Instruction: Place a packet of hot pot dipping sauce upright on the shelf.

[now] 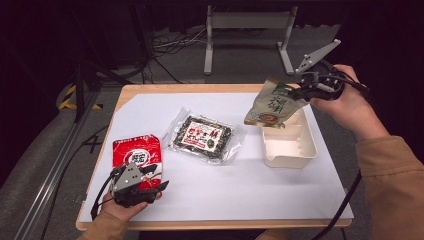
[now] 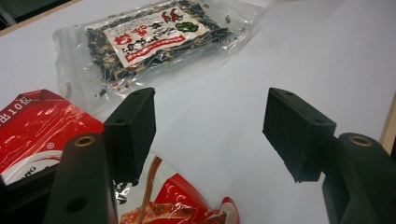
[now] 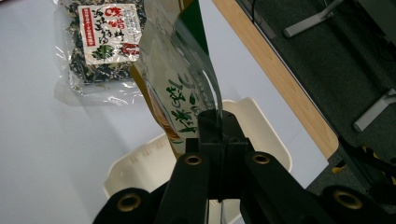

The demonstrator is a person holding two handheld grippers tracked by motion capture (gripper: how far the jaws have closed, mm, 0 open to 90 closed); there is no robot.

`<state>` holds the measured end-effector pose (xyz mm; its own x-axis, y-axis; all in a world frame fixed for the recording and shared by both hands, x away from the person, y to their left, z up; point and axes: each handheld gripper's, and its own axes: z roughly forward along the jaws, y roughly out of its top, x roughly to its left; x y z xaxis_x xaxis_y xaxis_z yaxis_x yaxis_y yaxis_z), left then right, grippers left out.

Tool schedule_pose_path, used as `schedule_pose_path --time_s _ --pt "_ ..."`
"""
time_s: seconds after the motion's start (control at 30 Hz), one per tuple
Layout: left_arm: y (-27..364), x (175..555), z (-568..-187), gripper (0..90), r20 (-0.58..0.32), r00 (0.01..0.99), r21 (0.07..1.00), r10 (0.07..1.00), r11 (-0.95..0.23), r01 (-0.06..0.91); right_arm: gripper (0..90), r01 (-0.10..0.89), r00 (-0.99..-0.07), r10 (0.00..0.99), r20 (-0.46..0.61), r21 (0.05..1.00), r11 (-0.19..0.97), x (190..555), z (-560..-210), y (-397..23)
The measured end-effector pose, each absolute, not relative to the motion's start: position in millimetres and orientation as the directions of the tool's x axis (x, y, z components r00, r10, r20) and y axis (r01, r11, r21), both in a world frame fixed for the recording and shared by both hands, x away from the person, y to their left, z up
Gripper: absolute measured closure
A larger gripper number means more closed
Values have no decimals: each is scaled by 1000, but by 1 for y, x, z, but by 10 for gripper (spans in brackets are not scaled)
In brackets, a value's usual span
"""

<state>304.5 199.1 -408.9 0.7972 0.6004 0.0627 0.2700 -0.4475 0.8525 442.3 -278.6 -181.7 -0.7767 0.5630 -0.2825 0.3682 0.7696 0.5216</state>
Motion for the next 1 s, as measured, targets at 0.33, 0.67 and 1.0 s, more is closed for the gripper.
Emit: schedule_pose_path --time_s 0.33,0.67,1.0 --pt "203 302 -409 349 61 786 853 615 -441 279 894 384 -753 580 -309 510 770 459 -182 -290" --pt "207 299 -410 349 59 775 851 629 -438 291 894 376 -735 581 -351 501 779 476 -184 -305" --pt "208 298 -411 348 59 774 850 630 -438 291 894 385 -710 593 -380 496 778 491 -190 -315"
